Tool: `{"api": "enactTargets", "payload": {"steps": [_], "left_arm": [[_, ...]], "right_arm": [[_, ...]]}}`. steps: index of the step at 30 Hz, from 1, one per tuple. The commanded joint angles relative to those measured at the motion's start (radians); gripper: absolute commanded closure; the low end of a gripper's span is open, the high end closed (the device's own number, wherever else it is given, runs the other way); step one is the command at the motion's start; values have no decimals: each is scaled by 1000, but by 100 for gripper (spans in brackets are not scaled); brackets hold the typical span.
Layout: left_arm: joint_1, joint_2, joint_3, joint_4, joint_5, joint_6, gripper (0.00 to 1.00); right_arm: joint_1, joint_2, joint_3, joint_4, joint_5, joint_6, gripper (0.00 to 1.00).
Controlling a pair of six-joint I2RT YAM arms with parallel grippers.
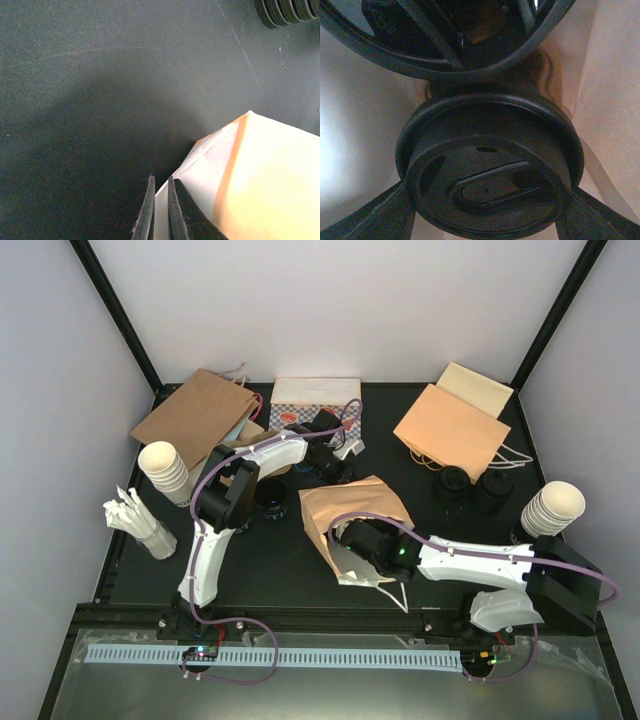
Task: Pack the takeout coffee
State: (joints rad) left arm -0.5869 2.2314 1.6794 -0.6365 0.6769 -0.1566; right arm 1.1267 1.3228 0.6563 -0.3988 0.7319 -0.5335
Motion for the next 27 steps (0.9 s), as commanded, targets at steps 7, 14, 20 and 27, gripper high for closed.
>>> {"api": "enactTargets", "payload": {"steps": [7,14,20,27], "left_arm": [[-60,-24,-25,-76,94,22,90],[-63,-28,-36,-75,98,24,90],[-63,-27,-32,-72,100,22,90],[-66,-28,-36,-73,106,20,90]], "right_arm": [[-64,161,-54,-164,-159,-34,37],[-65,178,-44,-153,-134,-30,38],[-65,82,-34,-190,-147,-27,38],[-65,72,28,-290,-199,15,36]]}}
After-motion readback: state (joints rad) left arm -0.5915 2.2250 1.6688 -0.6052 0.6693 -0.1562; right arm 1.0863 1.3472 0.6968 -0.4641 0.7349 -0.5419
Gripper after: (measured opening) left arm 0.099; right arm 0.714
